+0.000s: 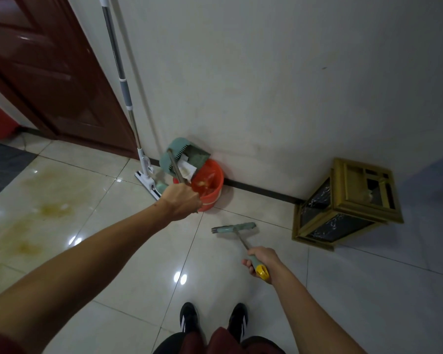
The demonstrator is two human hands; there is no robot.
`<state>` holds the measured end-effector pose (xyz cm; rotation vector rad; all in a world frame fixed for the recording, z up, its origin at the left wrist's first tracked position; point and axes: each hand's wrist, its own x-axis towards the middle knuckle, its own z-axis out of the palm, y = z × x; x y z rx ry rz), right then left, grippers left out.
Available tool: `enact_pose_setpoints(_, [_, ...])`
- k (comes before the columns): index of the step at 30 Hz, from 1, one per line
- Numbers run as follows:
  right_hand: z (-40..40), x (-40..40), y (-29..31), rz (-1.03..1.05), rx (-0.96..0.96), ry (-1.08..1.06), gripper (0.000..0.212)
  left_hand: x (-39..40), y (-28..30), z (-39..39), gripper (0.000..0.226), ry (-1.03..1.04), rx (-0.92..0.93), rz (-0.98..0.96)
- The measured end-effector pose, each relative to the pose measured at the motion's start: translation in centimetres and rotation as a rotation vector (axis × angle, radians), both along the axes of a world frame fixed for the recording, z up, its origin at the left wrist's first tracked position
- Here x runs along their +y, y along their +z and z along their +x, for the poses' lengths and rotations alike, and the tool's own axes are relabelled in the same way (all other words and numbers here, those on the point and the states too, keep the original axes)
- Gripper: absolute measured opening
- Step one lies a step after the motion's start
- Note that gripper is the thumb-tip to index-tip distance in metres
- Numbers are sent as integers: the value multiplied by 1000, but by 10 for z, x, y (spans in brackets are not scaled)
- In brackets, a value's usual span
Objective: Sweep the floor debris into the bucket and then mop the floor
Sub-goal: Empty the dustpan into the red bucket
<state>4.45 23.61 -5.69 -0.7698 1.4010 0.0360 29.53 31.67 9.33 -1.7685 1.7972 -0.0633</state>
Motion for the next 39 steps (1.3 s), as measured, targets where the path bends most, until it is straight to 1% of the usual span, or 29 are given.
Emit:
enact_pose_setpoints(4, [-1,6,3,-1,-11,3,30,8,-8,-17,28,-60,22,57])
enact_pose_setpoints(7, [-4,6,3,14,-18,10,22,14,-14,-26,27,-101,5,102])
enact_pose_setpoints(9, [-7,5,1,18,-17,20,19,13,-14,-24,26,-70,43,95])
enact_pose_setpoints(11, [-9,3,0,18,-9,26,20,10,-8,-20,25,-46,43,74])
enact_pose_setpoints(16, [-8,1,0,16,-8,39,22,1,0,-21,36,-49,54,5])
enact_pose_setpoints(20, [-6,0,-2,7,-13,47,26,4,-9,-27,24,-82,-11,55])
enact_pose_setpoints(23, [-7,-2,-4,-1,-18,55,29,10,-20,-41,22,-64,21,115])
enact_pose_setpoints(26, [-9,-4,-5,7,-31,63,28,14,-27,-49,21,-11,69,109])
enact_pose_setpoints(29, [-11,-7,-3,4,-36,73,21,11,-21,-48,23,2,98,40])
enact_pose_setpoints(31, [-13,-9,-4,8,-31,94,18,10,-14,-45,26,78,145,-10])
enact_pose_setpoints(34, [-14,-11,-7,9,-20,127,23,16,-5,-36,30,310,264,-175])
enact_pose_setpoints(37, [-15,-9,-10,-2,-8,160,27,31,-3,-31,26,528,290,-379])
enact_pose_setpoints(39, [-16,-6,-13,-18,-9,177,29,46,-4,-31,26,652,309,-469])
